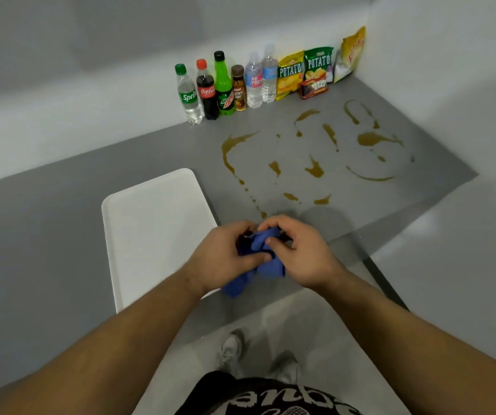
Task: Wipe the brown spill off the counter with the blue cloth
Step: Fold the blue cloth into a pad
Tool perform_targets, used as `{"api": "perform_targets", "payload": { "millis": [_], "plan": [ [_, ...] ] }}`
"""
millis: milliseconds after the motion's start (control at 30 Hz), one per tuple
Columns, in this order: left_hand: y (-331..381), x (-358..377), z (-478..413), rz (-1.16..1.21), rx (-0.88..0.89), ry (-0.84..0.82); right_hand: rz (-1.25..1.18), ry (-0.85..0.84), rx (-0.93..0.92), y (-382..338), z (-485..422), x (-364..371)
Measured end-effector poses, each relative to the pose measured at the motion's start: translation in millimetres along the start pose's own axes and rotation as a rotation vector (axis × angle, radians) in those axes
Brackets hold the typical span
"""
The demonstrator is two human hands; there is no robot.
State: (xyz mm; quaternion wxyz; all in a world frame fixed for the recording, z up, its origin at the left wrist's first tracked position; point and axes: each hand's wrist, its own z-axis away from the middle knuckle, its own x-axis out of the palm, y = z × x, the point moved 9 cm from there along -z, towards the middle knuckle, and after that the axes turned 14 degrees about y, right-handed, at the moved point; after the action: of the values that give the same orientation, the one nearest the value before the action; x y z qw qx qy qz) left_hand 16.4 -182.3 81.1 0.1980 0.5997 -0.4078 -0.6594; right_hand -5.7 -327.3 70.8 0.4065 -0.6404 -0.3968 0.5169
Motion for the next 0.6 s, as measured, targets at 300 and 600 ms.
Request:
{"api": "perform_targets", "payload": {
  "millis": [300, 600],
  "plan": [
    [16.8, 23.6, -25.0, 0.412, -0.151, 0.054, 0.015, 0.129, 0.167, 18.0, 9.9, -52.5],
    [12.7, 27.4, -25.4, 0.03, 0.205, -0.011, 0.345, 0.159, -0.064, 0.8, 20.3, -52.0]
  ]
}}
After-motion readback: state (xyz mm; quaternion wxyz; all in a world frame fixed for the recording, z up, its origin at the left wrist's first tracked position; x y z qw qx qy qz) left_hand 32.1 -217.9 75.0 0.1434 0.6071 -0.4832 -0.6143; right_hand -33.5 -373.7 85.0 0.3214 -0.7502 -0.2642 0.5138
